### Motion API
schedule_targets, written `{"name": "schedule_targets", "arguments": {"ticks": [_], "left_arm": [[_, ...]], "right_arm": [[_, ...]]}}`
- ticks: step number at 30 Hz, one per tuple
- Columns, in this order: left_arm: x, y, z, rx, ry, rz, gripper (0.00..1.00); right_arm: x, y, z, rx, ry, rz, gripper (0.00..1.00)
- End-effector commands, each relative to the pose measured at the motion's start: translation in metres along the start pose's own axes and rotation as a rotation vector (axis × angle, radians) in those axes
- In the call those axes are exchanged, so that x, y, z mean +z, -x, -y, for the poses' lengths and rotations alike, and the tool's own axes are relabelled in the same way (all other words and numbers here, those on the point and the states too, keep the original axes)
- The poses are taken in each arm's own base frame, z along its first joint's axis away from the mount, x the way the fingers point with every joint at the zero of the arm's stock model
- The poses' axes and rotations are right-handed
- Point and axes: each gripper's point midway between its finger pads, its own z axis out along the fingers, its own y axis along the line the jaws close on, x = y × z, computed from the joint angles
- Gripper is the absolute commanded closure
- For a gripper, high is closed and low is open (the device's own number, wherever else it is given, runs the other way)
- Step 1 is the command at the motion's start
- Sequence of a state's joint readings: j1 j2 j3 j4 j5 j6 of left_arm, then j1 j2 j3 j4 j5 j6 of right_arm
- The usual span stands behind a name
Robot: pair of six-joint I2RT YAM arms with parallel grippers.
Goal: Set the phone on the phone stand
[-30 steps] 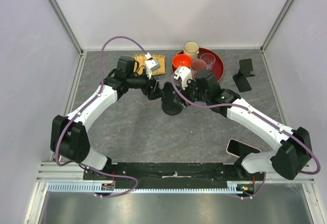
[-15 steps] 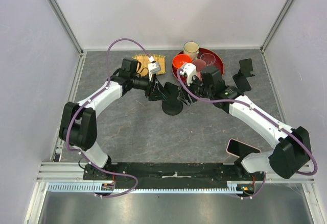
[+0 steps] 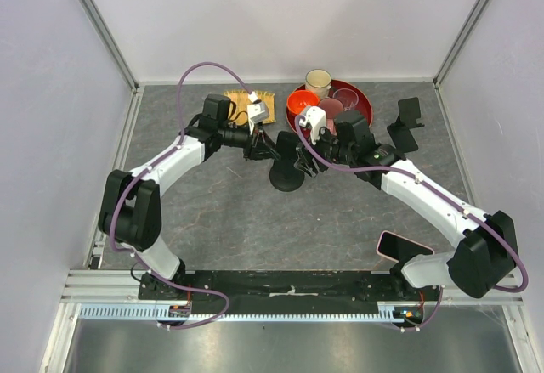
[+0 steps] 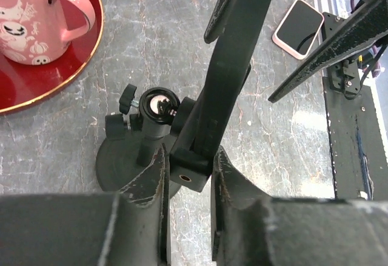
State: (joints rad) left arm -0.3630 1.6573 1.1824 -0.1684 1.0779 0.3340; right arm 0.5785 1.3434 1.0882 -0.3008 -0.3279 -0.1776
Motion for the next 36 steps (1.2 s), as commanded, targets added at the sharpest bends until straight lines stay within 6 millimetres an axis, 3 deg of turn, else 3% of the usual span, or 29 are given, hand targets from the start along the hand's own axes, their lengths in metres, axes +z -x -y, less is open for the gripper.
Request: {"name": "schedule_targets", "arguments": {"ticks": [1,7,8,14,15,16,17,18,20,25,27,31,32,34,36], "left_arm": [[0.0,0.006,0.002,0.074,0.032,-0.003,0.95],[-0.002,-0.003,-0.007,0.146,0.199,-0.052,0.98],[-0.005,-0.014,-0.013,0.137,0.258,-0.079,0.98],[-0.009,-0.007,-0.01,0.149,0.276,-0.064,0.95],[-0.01,-0.006,-0.01,0.143,0.278,-0.062,0.71],[-0.012,-0.004,-0.007,0.133,0.28,-0.061,0.59],[-0.014,0.002,-0.004,0.139,0.281,-0.052,0.4],[-0.016,0.004,-0.003,0.136,0.283,-0.052,0.32],[-0.021,0.007,0.0,0.124,0.291,-0.06,0.3],[-0.038,0.039,0.019,0.156,0.299,-0.011,0.28],[-0.044,0.049,0.029,0.172,0.297,0.0,0.27],[-0.068,0.089,0.04,0.22,0.412,0.102,0.24],[-0.074,0.097,0.034,0.209,0.478,0.119,0.23],[-0.078,0.111,0.029,0.125,0.542,0.144,0.22],[-0.079,0.109,0.029,-0.034,0.564,0.142,0.12]], "right_arm": [[-0.002,0.013,-0.003,-0.014,0.019,0.056,0.33],[-0.003,0.015,-0.005,-0.005,0.027,0.073,0.33],[-0.003,0.013,-0.005,0.0,0.026,0.073,0.33],[-0.01,0.017,-0.007,0.006,0.014,0.114,0.32],[-0.01,0.018,-0.007,0.005,0.012,0.124,0.32],[-0.012,0.018,-0.009,0.004,0.016,0.129,0.32],[-0.013,0.018,-0.009,0.011,0.015,0.135,0.32],[-0.017,0.023,-0.009,0.01,0.009,0.156,0.31],[-0.019,0.022,-0.007,0.032,-0.009,0.165,0.3],[-0.027,0.029,-0.001,0.109,-0.062,0.199,0.21],[-0.029,0.033,-0.001,0.175,-0.08,0.21,0.02],[-0.043,0.038,0.012,0.298,-0.186,0.241,0.02],[-0.048,0.037,0.02,0.332,-0.242,0.248,0.02],[-0.066,0.032,0.037,0.434,-0.383,0.273,0.02],[-0.083,0.031,0.042,0.483,-0.443,0.31,0.02]]}}
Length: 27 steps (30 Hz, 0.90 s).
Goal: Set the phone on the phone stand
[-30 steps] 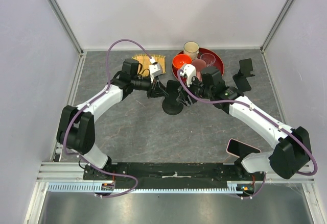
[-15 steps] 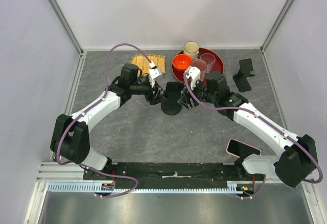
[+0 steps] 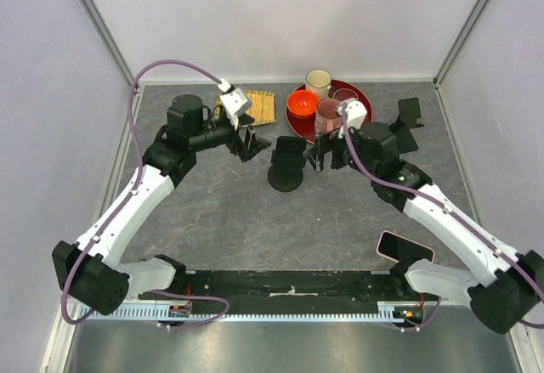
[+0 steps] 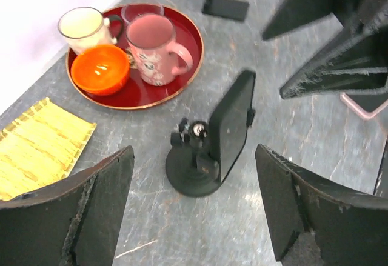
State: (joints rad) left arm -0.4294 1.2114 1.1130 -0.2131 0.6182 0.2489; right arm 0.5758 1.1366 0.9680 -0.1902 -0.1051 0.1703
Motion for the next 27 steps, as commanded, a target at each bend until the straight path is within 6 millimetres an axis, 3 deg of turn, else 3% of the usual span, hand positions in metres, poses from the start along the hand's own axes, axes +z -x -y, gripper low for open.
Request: {"name": "schedule_targets", "arguments": {"ticks": [1,3,9,15,22,27], "left_arm": [[-0.006,0.031,-0.021,-0.289,0.185,0.006,0.08],[-0.009,0.028,-0.02,-0.443,0.251,0.005,0.07],[-0.002,0.014,0.003,-0.576,0.46,-0.053,0.05],[0.003,0.005,0.012,-0.524,0.658,-0.027,0.04],[0.035,0.015,0.032,-0.4,0.696,-0.055,0.02],[0.054,0.01,0.036,-0.372,0.754,-0.091,0.02]], "right_arm": [[-0.036,0.024,0.041,0.199,-0.282,0.157,0.01],[-0.05,0.031,0.05,0.214,-0.344,0.2,0.02],[-0.064,0.033,0.063,0.22,-0.42,0.246,0.02],[-0.075,0.03,0.07,0.179,-0.456,0.253,0.02],[-0.082,0.025,0.075,0.149,-0.48,0.258,0.02],[-0.091,0.028,0.076,0.147,-0.485,0.284,0.02]]}}
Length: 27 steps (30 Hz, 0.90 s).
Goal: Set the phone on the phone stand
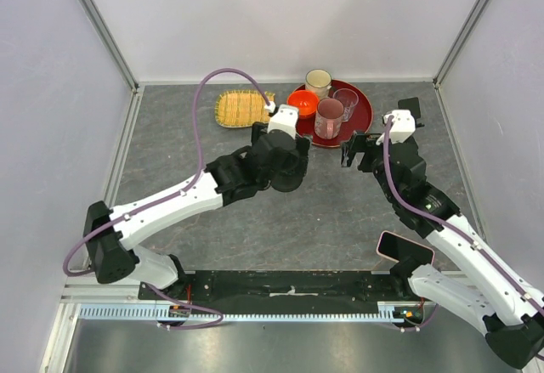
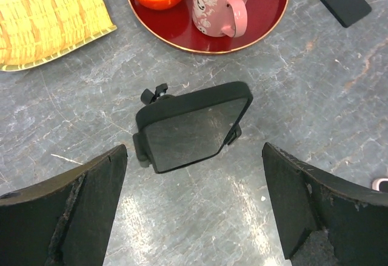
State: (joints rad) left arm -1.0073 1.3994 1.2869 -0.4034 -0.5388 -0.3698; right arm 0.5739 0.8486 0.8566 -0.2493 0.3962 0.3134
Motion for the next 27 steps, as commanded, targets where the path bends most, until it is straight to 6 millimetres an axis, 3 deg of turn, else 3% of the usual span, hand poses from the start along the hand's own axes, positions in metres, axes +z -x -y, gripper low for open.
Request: {"name": "schedule_targets", "arguments": {"ticks": [1,13,27], "left_arm": [[0.001,0.033,0.002,-0.04,0.114,0.096,0.02],[0.026,0.029,0.013,-0.031,0.228,0.089,0.01],[0.035,0.025,0.011,0.007,0.322,0.104,0.01]], "right_arm": [[-0.007,0.011,0.007,-0.002,-0.02,0.052,0.02],[-0.011,0.013,0.009,-0.007,-0.016,0.068,0.02],[-0.01,0.01,0.01,-0.025,-0.013,0.069,0.02]]}}
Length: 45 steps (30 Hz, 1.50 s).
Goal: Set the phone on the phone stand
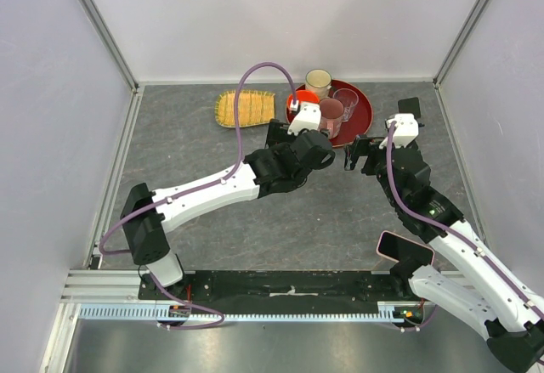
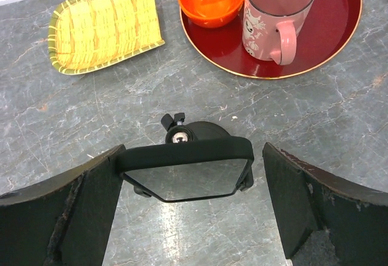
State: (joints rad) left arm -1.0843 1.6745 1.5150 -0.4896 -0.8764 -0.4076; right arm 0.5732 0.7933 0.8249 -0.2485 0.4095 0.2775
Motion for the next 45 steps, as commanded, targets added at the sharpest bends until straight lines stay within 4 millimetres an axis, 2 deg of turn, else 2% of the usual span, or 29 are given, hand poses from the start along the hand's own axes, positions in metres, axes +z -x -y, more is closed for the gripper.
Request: {"name": "schedule_targets", "arguments": {"ticks": [1,7,8,10,13,14,15,18,20,21,26,32,33,34,35,36,38,39,41,42,45], "left_arm": [[-0.002,0.021,0.0,-0.082,0.047,0.057,0.03],[-0.001,0.023,0.001,-0.087,0.046,0.059,0.16],[-0.002,0.025,0.001,-0.093,0.042,0.063,0.22],[-0.001,0.024,0.002,-0.085,0.035,0.061,0.26],[-0.002,0.023,0.004,-0.089,0.018,0.054,0.43],[-0.004,0.024,0.004,-0.091,0.012,0.055,0.54],[-0.004,0.023,0.003,-0.083,0.008,0.055,0.6],[-0.009,0.024,-0.005,-0.066,0.005,0.058,0.98],[-0.018,0.033,-0.015,-0.071,0.006,0.076,0.98],[-0.02,0.03,-0.019,-0.059,0.007,0.073,0.98],[-0.036,0.051,-0.046,-0.016,-0.014,0.15,0.98],[-0.043,0.067,-0.106,-0.014,0.023,0.202,0.98],[-0.038,0.067,-0.123,-0.021,0.047,0.198,0.98],[-0.041,0.073,-0.137,-0.041,0.059,0.214,0.98],[-0.039,0.072,-0.149,-0.044,0.076,0.214,0.98],[-0.032,0.074,-0.173,-0.066,0.112,0.211,0.98],[-0.031,0.079,-0.2,-0.085,0.157,0.225,0.98],[-0.025,0.083,-0.22,-0.1,0.195,0.236,0.98],[-0.019,0.087,-0.239,-0.073,0.243,0.248,0.98],[-0.014,0.095,-0.258,-0.065,0.286,0.27,0.98],[0.003,0.107,-0.288,-0.06,0.32,0.306,0.98]], "right_arm": [[-0.001,0.01,0.002,0.003,-0.007,0.043,0.02],[-0.002,0.01,0.003,-0.002,-0.006,0.046,0.02],[-0.002,0.01,0.002,-0.004,-0.003,0.045,0.02],[-0.002,0.01,0.002,-0.004,-0.006,0.046,0.02],[-0.002,0.01,0.003,-0.004,-0.007,0.047,0.02],[-0.002,0.01,0.003,-0.004,-0.006,0.047,0.02],[-0.002,0.01,0.003,-0.006,-0.006,0.047,0.02],[-0.002,0.01,0.004,-0.006,-0.009,0.048,0.02],[-0.002,0.009,0.003,-0.006,-0.006,0.047,0.02],[-0.002,0.008,0.004,-0.009,-0.008,0.045,0.02],[-0.001,0.007,0.003,-0.008,-0.003,0.046,0.02],[0.001,0.003,0.003,-0.013,-0.001,0.041,0.02],[0.001,0.002,0.002,-0.012,0.003,0.039,0.02],[0.002,0.001,0.002,-0.013,0.004,0.036,0.02],[0.002,0.0,0.001,-0.015,0.005,0.034,0.02],[0.003,-0.002,0.001,-0.014,0.007,0.029,0.02],[0.005,-0.005,-0.001,-0.011,0.015,0.024,0.02],[0.005,-0.005,-0.002,-0.011,0.019,0.023,0.02],[0.007,-0.008,-0.003,-0.013,0.021,0.017,0.02],[0.008,-0.008,-0.003,-0.013,0.024,0.016,0.02],[0.009,-0.01,-0.004,-0.017,0.029,0.01,0.02]]}}
